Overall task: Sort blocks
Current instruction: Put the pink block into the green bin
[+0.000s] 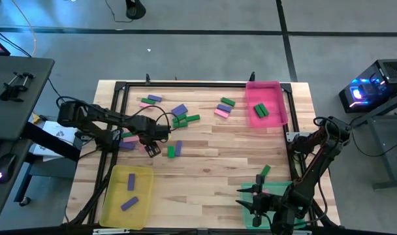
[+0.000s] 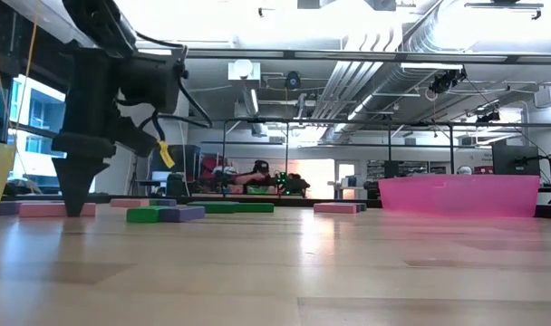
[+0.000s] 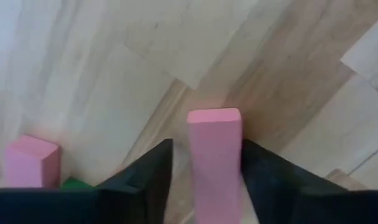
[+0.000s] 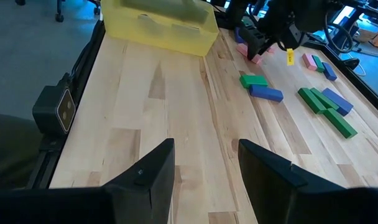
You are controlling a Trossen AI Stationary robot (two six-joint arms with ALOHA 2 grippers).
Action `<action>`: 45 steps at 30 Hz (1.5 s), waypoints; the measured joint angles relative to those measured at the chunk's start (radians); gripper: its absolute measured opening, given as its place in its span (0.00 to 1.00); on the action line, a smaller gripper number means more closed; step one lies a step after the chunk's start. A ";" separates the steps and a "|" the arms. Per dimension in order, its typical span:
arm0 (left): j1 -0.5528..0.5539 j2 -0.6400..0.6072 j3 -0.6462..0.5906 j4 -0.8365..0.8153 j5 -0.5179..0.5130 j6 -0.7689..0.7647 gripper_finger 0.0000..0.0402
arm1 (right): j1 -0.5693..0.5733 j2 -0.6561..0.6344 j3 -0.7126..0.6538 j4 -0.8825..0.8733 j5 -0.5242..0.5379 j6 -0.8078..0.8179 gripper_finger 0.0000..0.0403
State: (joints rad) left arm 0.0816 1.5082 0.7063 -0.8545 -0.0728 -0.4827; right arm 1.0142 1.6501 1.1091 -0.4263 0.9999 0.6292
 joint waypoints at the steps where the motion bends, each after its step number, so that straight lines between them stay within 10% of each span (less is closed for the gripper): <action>1: 0.001 0.000 -0.002 0.010 0.005 0.011 0.34 | 0.000 0.000 0.000 0.000 0.000 0.000 0.40; 5: -0.011 -0.001 0.010 0.025 -0.012 0.048 0.16 | -0.003 0.000 0.000 -0.001 0.000 0.000 0.40; 24: -0.297 -0.002 0.232 0.965 -0.012 0.224 0.15 | -0.208 0.166 0.000 0.075 0.044 0.147 0.41; 45: -0.496 0.174 0.232 1.498 -0.057 0.520 0.16 | -0.294 0.176 0.000 0.735 -0.046 -0.460 0.60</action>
State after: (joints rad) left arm -0.4141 1.6824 0.9379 0.6438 -0.1299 0.0370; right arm 0.7205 1.8259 1.1095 0.3091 0.9534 0.1689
